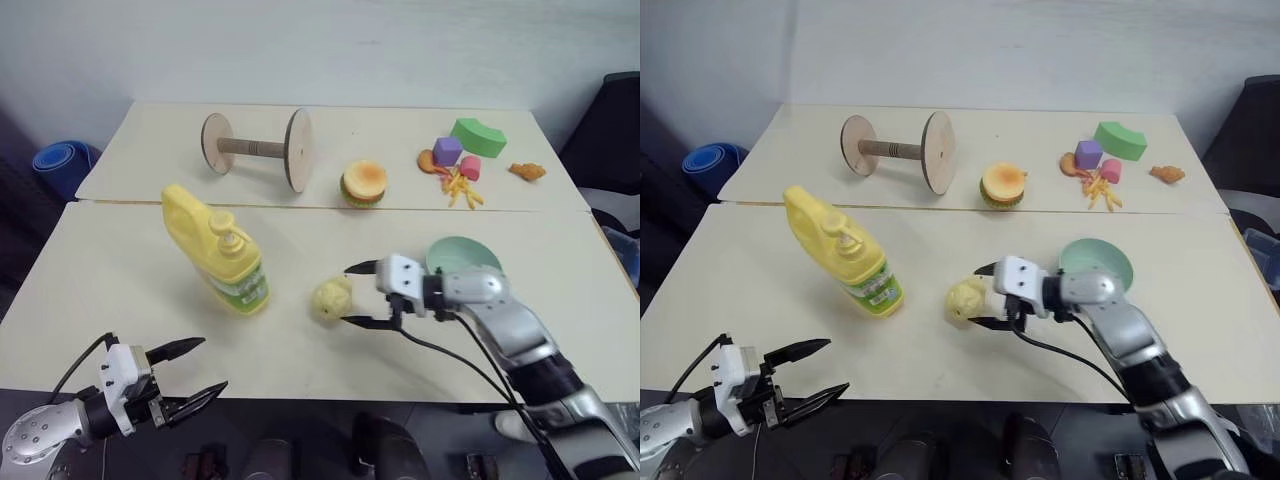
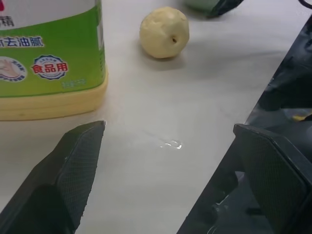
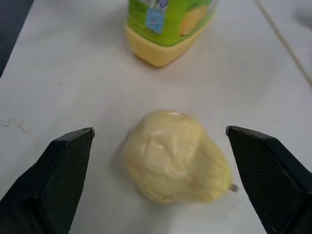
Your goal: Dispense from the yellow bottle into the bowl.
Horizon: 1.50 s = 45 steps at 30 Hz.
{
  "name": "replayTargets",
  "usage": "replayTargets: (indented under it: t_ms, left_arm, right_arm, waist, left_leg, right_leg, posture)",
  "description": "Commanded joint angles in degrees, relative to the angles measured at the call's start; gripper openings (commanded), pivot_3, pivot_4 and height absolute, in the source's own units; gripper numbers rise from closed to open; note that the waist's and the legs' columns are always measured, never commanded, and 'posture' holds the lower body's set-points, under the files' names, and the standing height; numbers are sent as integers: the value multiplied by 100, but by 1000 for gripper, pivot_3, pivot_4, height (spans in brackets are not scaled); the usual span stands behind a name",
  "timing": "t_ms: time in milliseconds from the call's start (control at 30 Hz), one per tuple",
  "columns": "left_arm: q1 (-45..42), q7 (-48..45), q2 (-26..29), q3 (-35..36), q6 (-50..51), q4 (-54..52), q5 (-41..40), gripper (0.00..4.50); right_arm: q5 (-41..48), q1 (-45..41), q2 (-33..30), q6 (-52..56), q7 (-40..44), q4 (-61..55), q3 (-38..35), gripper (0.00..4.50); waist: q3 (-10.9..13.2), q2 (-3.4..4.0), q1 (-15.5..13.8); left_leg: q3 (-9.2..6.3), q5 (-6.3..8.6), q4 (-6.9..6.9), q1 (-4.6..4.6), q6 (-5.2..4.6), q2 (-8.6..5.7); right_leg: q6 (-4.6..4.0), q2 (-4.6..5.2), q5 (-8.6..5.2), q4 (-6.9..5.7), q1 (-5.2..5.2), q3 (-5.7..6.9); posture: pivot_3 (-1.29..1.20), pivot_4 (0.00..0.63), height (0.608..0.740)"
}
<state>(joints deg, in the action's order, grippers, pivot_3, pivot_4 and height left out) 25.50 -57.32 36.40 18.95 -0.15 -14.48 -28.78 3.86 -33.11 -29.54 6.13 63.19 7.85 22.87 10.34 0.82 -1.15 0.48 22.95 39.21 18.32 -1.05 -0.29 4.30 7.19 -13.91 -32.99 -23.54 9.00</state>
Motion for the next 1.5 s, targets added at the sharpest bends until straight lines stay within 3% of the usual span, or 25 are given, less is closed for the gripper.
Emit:
replayTargets:
  t_ms: [33, 300, 467, 600, 733, 800, 967, 1100, 1233, 1333, 1500]
  left_arm:
    - [-18, -31, -57, -40, -107, -10, 41, 4492]
    - [-133, -6, -183, -189, -214, 123, 150, 4492]
    - [-213, 17, -232, -210, -270, 187, 191, 4500]
    - [-261, 22, -271, -218, -330, 262, 240, 4500]
    - [-346, 12, -325, -269, -413, 310, 259, 4500]
    - [-415, -5, -339, -331, -402, 253, 224, 4500]
    - [-565, -21, -357, -549, -180, -151, 3, 4500]
    - [-786, 66, -385, -857, 394, -765, -423, 4500]
    - [-1122, 193, -434, -1292, 1014, -1194, -711, 4500]
    - [-1381, 192, -448, -1493, 1176, -1190, -705, 4500]
    - [-1650, 112, -433, -1538, 1174, -1027, -659, 4500]
  right_arm:
    - [-334, -422, 342, -280, 100, 698, 289, 4500]
    - [-833, -1113, 1194, -1196, 45, 2677, 495, 4500]
    - [-854, -1305, 1313, -1419, 137, 3058, 378, 3532]
    - [-811, -1234, 1210, -1643, 296, 3016, 325, 3528]
    - [-185, -991, 1130, -1719, 556, 2265, -105, 3528]
    - [427, -807, 998, -1196, 690, 1393, -522, 3528]
    - [1897, -196, 7, 658, 743, -792, -1693, 3528]
    - [2608, 587, -1044, 1698, 229, -1419, -3226, 3528]
    - [1883, 1422, -1947, 542, -116, 231, -4405, 3528]
    - [1206, 1531, -2134, -652, -439, 1817, -4315, 3528]
    - [598, 820, -1897, -1691, -968, 3898, -3913, 3528]
  waist:
    - [-1, -1, 41]
    - [-4, -6, 169]
    - [-4, -5, 204]
    - [-2, -3, 221]
    - [-1, -2, 218]
    - [4, 7, 209]
    - [12, 19, 121]
    - [10, 15, -31]
    - [10, 16, -81]
    - [10, 15, -20]
    - [24, 32, 196]
  left_leg:
    - [4, 0, 1, -1, -1, -1]
    - [6, -7, 1, -13, 10, 3]
    - [4, -13, 2, -17, 18, 3]
    - [3, -14, 2, -18, 19, 3]
    - [1, -14, 2, -15, 19, 2]
    - [0, -14, 2, -8, 19, 2]
    - [-1, -15, 2, -7, 17, 1]
    - [-12, -7, 2, -6, 11, 1]
    - [-5, 0, 2, -3, -2, -9]
    - [15, -3, 2, -8, -8, -14]
    - [79, -17, -1, -33, -1, 2]
  right_leg:
    - [4, 0, 2, 2, 1, -1]
    - [7, -2, 4, -15, 4, -8]
    - [3, 2, 2, -32, 2, -9]
    - [2, 4, 2, -35, 1, -10]
    - [2, 6, 2, -34, 0, -8]
    - [2, 8, 2, -31, -3, -6]
    - [4, 14, 3, -31, -5, -8]
    - [3, 19, 3, 10, 5, -1]
    - [14, 27, 9, 21, 14, -4]
    - [20, 22, 12, 8, 19, -11]
    - [8, -5, 20, -2, 26, -17]
  posture:
    - [0, 150, 740]
    - [0, 150, 740]
    - [0, 150, 740]
    - [0, 150, 740]
    - [0, 150, 740]
    - [0, 150, 740]
    - [0, 150, 740]
    - [0, 150, 740]
    - [0, 150, 740]
    - [0, 150, 740]
    - [0, 150, 740]
